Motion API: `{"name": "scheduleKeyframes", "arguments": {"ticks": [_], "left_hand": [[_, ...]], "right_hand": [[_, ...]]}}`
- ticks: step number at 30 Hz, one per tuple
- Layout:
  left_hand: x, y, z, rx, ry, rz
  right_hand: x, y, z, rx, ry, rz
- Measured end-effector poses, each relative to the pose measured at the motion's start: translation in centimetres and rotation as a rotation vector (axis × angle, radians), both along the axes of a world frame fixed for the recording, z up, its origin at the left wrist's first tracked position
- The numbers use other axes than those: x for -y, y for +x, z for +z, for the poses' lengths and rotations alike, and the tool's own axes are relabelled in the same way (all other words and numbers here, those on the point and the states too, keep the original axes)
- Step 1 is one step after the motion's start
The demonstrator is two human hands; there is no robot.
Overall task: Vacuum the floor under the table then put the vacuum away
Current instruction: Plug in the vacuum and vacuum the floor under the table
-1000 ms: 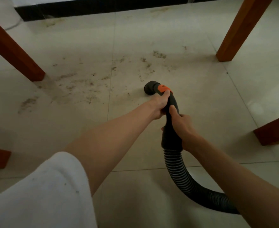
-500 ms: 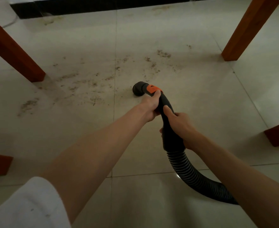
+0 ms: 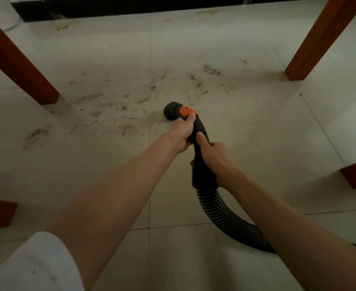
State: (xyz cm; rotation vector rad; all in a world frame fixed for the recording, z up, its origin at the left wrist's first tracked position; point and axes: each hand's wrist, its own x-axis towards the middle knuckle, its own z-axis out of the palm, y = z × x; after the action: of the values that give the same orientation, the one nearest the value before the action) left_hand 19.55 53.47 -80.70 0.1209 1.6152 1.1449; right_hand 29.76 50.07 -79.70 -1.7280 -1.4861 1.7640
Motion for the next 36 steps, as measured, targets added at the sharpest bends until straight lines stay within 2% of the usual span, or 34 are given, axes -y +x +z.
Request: {"name": "scheduleKeyframes", "arguments": {"ticks": [6, 18, 29, 36], "left_hand": [[0.1, -1.4, -0.7, -0.066, -0.009, -0.023], [-1.3, 1.4, -0.6, -0.033, 0.014, -0.133], [-1.1, -0.5, -0.8, -0.104, -0.01, -0.019], [0.3, 2.2, -0.9, -0.093, -0.018, -0.108]], "right_hand": [[0.8, -1.7, -0.8, -0.039, -0.057, -0.079], [0.0, 0.8, -1.2, -0.028, -0.011, -0.163], [-0.9, -0.2, -0.1, -0.051, -0.054, -0.033], [1.0, 2.3, 0.1, -0.06, -0.095, -0.075]]}}
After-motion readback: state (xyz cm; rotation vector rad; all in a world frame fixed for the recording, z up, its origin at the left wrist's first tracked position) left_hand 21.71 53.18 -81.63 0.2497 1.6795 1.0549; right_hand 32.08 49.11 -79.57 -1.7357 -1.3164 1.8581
